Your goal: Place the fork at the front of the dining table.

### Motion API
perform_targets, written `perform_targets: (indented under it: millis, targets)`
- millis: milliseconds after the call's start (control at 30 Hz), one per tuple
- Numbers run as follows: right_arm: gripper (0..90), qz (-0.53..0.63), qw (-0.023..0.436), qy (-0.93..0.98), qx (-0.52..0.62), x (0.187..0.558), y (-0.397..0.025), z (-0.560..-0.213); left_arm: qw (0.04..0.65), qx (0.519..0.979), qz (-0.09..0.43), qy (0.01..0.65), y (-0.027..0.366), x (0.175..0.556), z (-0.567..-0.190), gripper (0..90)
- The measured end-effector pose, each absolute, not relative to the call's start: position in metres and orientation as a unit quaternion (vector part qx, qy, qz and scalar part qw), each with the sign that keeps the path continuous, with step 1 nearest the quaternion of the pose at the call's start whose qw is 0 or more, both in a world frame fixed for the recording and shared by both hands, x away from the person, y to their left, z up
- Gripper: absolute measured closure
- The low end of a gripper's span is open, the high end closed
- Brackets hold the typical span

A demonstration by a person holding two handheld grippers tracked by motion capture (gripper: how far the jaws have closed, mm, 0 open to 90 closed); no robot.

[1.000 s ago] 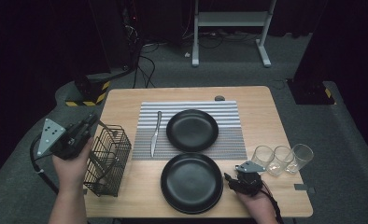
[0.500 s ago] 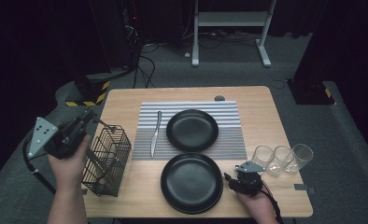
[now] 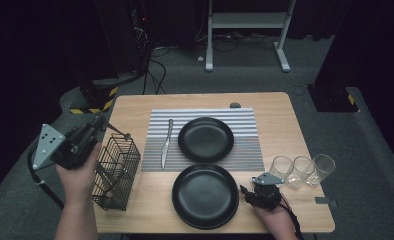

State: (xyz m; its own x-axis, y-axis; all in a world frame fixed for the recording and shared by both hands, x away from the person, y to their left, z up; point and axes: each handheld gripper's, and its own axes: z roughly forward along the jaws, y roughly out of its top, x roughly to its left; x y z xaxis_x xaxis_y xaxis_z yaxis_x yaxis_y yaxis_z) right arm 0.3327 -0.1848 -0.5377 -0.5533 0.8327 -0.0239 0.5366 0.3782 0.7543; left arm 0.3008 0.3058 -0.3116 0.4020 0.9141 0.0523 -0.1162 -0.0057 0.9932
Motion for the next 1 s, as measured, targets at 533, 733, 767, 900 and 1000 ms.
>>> perform_targets:
  millis: [533,733,767,900,1000]
  targets:
    - [46.0,0.388,0.254,0.796,0.388,0.320,-0.182,-0.529,0.620,0.576,0.403,0.348,0.275,0.301,-0.317,86.5]
    - [46.6,0.410,0.263,0.788,0.377,0.318,-0.179,-0.514,0.621,0.578,0.400,0.347,0.263,0.301,-0.320,86.6]
    - [46.6,0.411,0.265,0.788,0.373,0.318,-0.177,-0.513,0.621,0.579,0.399,0.347,0.262,0.301,-0.321,86.5]
    - [48.1,0.421,0.267,0.786,0.365,0.318,-0.172,-0.505,0.620,0.580,0.398,0.348,0.258,0.301,-0.325,86.6]
    - [48.4,0.432,0.269,0.780,0.363,0.317,-0.170,-0.499,0.618,0.582,0.395,0.350,0.255,0.301,-0.328,86.6]
